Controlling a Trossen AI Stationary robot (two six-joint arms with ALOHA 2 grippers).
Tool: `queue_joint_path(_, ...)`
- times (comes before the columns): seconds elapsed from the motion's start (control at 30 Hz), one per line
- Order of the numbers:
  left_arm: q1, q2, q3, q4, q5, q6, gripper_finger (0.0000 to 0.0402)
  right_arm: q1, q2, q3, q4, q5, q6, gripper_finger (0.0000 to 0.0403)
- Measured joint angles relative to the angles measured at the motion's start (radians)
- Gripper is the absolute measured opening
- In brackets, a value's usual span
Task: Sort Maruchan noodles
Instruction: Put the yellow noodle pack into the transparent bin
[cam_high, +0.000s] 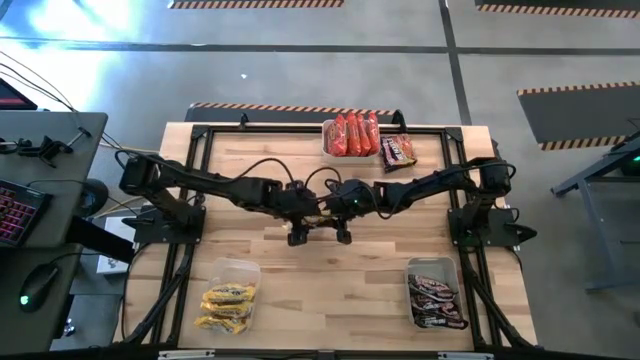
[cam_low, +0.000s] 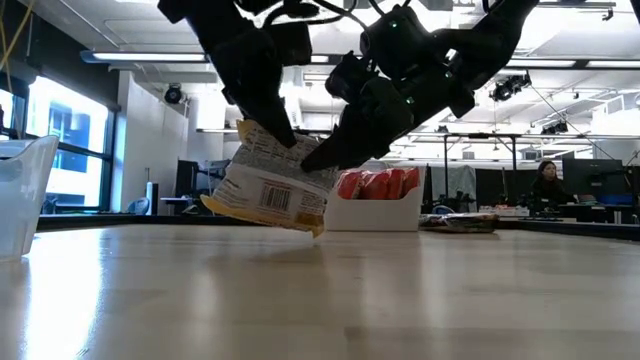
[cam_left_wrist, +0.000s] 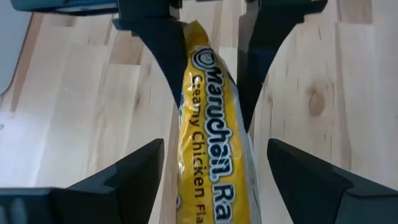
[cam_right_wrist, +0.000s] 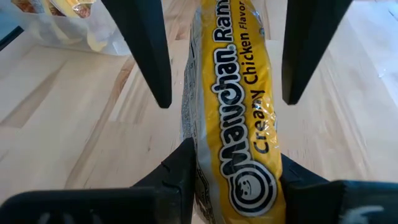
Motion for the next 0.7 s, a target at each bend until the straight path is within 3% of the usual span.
queue_joint_path(0.23,0.014,0.004,0.000,-0.004,0.050,0.005,0.0253,0.000,0.000,0.000,0.006,-0.001,0.003,0.0097)
queue_joint_path(0.7,0.015,0.010,-0.001,-0.024,0.053,0.036,0.0142,0.000,0.001,0.000,0.007,-0.008,0.012,0.0114)
